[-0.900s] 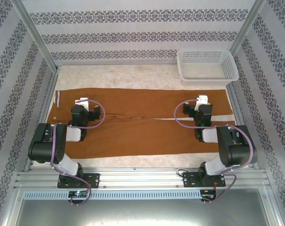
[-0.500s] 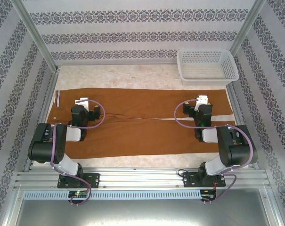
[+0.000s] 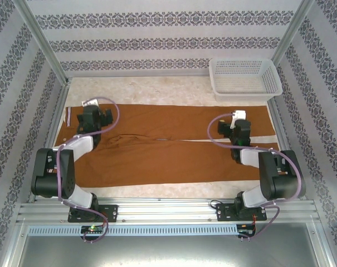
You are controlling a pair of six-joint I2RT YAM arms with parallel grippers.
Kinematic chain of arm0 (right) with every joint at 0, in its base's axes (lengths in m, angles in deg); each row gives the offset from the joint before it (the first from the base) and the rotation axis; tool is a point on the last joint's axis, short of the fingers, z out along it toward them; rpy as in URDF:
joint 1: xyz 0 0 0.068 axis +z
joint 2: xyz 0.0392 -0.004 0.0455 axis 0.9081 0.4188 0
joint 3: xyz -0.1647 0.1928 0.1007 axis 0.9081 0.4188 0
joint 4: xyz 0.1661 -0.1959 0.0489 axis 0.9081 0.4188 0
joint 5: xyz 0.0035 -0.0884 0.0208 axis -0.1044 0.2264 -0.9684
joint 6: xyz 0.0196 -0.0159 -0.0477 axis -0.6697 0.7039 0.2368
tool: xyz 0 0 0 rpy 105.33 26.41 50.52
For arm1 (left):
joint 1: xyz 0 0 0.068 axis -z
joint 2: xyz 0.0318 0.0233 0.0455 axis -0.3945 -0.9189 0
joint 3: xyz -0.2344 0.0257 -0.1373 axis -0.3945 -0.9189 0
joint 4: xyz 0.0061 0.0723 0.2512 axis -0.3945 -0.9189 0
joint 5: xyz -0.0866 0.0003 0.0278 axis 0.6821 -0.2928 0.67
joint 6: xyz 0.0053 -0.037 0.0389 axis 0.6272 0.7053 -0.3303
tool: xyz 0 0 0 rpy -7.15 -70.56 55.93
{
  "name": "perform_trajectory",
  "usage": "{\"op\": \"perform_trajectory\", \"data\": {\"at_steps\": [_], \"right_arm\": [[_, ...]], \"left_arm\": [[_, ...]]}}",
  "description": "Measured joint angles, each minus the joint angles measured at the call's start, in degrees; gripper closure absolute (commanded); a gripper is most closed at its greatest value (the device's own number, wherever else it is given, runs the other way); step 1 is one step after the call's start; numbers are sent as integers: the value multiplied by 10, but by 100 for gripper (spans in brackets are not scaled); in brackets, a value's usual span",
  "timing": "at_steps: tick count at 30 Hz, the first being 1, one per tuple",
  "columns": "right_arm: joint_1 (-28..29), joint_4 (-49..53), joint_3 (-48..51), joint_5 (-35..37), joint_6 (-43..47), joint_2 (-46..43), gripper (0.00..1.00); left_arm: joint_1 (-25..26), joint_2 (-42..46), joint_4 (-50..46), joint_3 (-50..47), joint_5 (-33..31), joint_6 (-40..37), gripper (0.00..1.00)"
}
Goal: Roll up the long pants
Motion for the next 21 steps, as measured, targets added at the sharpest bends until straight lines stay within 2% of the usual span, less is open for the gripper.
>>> {"op": "perform_trajectory", "data": {"at_steps": [3, 7, 11, 16, 19, 21], "right_arm": [[-13, 176, -168, 29, -30, -2, 21], [-47, 297, -302, 38, -101, -28, 16], [-127, 389, -315, -18, -195, -41, 10], [-254, 454, -251, -146, -303, -30, 11], [-284, 483, -201, -184, -331, -35, 11], [-285, 504, -183, -203, -338, -45, 13]], "left_arm": [[-14, 35, -121, 91, -43, 67, 0], [-70, 72, -294, 185, -91, 203, 0], [-153, 115, -444, 165, -92, 348, 0], [-260, 208, -605, 37, -89, 493, 0], [-311, 260, -662, -5, -88, 543, 0], [-321, 272, -675, -19, -89, 567, 0]]}}
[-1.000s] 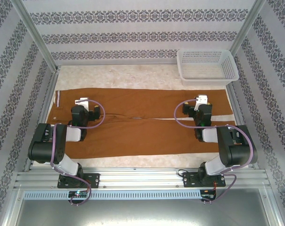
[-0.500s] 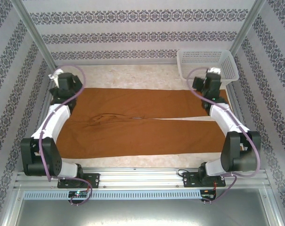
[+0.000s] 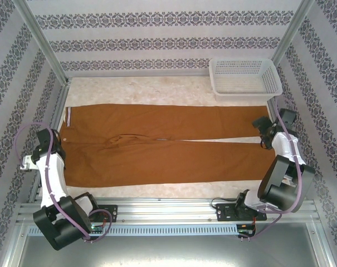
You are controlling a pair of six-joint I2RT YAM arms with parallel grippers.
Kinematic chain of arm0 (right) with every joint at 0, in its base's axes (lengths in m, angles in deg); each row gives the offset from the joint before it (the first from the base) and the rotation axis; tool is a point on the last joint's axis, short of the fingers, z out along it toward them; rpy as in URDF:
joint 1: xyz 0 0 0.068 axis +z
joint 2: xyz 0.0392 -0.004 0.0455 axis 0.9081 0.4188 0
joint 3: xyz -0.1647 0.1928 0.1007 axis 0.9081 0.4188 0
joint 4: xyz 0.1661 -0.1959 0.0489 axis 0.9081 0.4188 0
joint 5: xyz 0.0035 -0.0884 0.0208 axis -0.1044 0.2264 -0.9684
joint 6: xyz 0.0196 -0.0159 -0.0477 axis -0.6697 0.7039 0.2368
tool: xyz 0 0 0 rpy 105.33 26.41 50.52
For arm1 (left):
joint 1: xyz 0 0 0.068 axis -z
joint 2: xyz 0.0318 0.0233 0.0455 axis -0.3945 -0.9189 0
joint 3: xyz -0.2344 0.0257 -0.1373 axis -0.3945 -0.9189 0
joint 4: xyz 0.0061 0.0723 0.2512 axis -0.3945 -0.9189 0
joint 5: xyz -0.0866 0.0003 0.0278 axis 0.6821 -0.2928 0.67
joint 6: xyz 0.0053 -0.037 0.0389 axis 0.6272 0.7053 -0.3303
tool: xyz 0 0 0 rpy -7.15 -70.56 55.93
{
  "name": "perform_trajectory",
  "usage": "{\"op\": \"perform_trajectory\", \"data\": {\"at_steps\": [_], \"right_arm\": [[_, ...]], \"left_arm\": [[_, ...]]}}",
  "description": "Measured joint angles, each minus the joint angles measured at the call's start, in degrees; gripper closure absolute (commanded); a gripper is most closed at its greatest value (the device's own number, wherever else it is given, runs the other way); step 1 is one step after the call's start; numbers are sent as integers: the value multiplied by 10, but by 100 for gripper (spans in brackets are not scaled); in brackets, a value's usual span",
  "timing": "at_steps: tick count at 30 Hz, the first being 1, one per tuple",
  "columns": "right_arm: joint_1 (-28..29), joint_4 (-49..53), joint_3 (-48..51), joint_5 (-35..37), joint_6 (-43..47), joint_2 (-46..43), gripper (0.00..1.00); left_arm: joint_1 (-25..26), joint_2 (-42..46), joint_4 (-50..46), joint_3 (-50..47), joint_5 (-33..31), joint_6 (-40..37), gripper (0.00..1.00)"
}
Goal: Roll up the long pants
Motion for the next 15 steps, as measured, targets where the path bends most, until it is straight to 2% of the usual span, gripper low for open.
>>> {"op": "perform_trajectory", "data": {"at_steps": [3, 9, 15], "right_arm": [[0, 12, 6, -23, -6, -19, 14], [-10, 26, 6, -41, -6, -44, 14], [-49, 55, 24, -49, 0, -85, 15]], "left_arm": [[-5, -21, 3, -20, 1, 23, 0], [-12, -129, 52, -52, 6, 51, 0], [-15, -207, 102, -47, 12, 60, 0]]}}
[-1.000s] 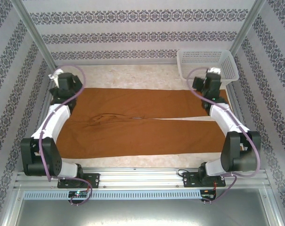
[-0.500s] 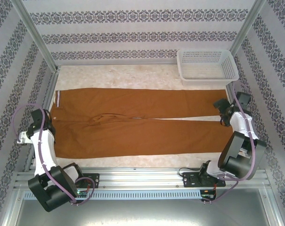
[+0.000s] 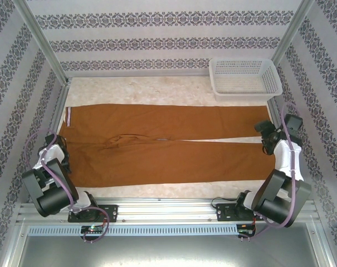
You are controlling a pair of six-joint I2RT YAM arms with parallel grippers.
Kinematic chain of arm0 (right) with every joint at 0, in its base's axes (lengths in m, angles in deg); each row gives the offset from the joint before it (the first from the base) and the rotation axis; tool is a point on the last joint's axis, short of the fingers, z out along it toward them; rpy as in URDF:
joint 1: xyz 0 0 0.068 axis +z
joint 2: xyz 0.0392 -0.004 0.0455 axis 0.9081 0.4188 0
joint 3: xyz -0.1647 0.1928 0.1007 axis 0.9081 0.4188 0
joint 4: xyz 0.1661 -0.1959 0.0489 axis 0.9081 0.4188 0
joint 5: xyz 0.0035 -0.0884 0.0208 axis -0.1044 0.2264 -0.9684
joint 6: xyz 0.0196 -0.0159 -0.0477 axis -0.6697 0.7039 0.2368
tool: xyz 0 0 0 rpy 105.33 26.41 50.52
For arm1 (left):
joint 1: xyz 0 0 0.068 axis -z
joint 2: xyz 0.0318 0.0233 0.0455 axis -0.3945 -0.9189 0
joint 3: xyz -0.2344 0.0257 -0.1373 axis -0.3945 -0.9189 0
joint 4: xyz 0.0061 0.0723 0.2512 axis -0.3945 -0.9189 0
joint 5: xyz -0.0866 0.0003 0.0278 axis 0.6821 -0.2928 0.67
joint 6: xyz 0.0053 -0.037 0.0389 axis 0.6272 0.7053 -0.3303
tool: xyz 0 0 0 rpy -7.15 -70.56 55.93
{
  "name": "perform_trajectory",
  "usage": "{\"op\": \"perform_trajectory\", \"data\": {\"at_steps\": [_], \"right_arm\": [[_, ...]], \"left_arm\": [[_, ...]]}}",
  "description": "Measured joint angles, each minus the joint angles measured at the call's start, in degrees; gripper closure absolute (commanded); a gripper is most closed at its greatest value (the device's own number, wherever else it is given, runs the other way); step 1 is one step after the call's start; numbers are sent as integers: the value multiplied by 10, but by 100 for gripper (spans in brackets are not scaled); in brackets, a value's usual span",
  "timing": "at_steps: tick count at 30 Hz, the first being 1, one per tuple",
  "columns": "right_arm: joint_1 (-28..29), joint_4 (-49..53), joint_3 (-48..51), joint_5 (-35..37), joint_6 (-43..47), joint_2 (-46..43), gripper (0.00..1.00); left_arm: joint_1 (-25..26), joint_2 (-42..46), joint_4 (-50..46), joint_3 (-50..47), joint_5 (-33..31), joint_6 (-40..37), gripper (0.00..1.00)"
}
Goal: Roll up the long pants
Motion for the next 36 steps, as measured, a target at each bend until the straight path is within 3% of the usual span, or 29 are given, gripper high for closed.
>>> {"op": "perform_trajectory", "data": {"at_steps": [11, 14, 16, 17, 22, 30, 33, 35, 36], "right_arm": [[-89, 107, 68, 42, -34, -92, 18], [-109, 141, 78, 52, -51, -103, 17], [-121, 159, 87, 55, -59, -109, 17], [-125, 166, 92, 55, -61, -111, 17], [-132, 194, 136, 68, -75, -117, 19], [-135, 201, 169, 85, -88, -89, 22], [-135, 197, 169, 96, -89, -56, 30], [-135, 202, 163, 103, -92, -47, 52], [-135, 206, 162, 109, -93, -44, 62]], "left_arm": [[0, -68, 59, 24, 9, 17, 3], [0, -71, 70, 24, 13, 24, 13], [0, -73, 81, 24, 17, 28, 27], [0, -73, 87, 24, 19, 28, 29], [0, -75, 97, 24, 21, 25, 30], [0, -75, 99, 24, 21, 24, 20], [0, -75, 101, 24, 21, 23, 20], [0, -75, 101, 24, 21, 23, 22], [0, -75, 103, 24, 22, 23, 31]]}}
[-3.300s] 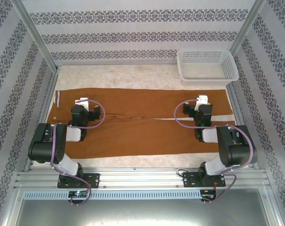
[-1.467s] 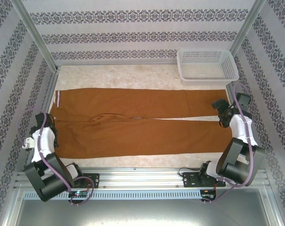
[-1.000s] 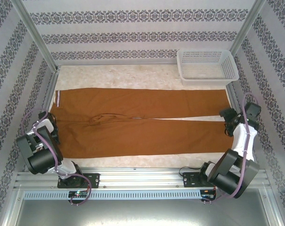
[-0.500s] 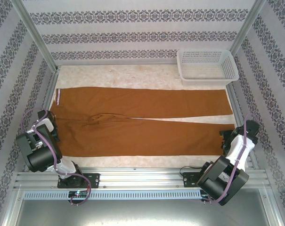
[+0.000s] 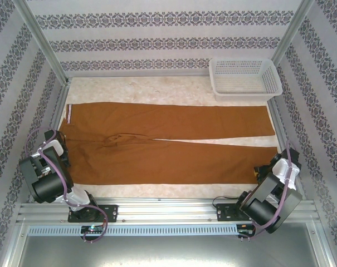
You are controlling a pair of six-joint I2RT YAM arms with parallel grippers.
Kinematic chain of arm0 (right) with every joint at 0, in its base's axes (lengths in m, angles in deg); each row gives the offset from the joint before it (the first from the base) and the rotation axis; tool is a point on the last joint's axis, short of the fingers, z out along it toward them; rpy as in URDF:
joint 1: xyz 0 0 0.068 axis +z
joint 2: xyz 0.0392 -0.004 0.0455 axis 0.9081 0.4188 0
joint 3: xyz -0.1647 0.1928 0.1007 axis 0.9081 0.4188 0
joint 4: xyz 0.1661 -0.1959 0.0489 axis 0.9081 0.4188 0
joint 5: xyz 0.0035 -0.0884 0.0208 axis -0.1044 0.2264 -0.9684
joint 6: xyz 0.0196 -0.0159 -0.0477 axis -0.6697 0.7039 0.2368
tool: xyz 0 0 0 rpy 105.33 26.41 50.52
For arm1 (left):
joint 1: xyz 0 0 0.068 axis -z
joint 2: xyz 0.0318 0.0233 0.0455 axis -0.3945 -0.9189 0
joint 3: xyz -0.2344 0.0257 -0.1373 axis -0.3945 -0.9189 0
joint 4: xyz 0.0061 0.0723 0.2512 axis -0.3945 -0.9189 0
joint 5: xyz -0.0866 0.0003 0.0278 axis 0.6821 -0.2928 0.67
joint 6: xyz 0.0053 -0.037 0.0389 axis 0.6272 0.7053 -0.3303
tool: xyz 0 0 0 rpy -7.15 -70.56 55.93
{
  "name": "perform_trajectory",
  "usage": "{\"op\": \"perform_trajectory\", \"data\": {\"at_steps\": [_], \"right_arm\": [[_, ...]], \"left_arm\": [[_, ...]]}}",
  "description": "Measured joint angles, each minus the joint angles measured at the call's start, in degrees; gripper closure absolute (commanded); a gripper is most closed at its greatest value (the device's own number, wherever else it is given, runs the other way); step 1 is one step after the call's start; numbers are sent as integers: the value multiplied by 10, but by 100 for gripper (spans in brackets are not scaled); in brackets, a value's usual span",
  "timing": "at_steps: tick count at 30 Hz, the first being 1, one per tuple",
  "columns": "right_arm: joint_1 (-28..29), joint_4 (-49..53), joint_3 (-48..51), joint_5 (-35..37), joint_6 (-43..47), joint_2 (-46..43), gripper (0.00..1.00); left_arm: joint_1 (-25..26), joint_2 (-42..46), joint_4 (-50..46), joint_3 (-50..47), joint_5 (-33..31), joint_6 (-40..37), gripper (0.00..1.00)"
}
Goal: Roll up the long pants
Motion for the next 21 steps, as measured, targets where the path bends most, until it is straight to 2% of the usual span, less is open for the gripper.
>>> {"op": "perform_trajectory", "data": {"at_steps": [1, 2, 3, 4, 15, 21], "right_arm": [[0, 4, -1, 8, 0, 4, 71], [0, 9, -2, 16, 2, 9, 78], [0, 14, -4, 22, 5, 14, 95], [0, 17, -7, 24, 4, 19, 100], [9, 11, -38, 13, 33, 40, 100], [39, 28, -146, -23, 53, 44, 100]], "left_arm": [[0, 0, 2, 0, 0, -1, 42], [0, 0, 6, -1, 1, -3, 64], [0, 0, 13, -1, 3, -6, 99], [0, 0, 19, -1, 7, -8, 100], [0, 30, 24, -6, 26, -22, 100], [4, 95, -42, 8, 48, -40, 100]]}}
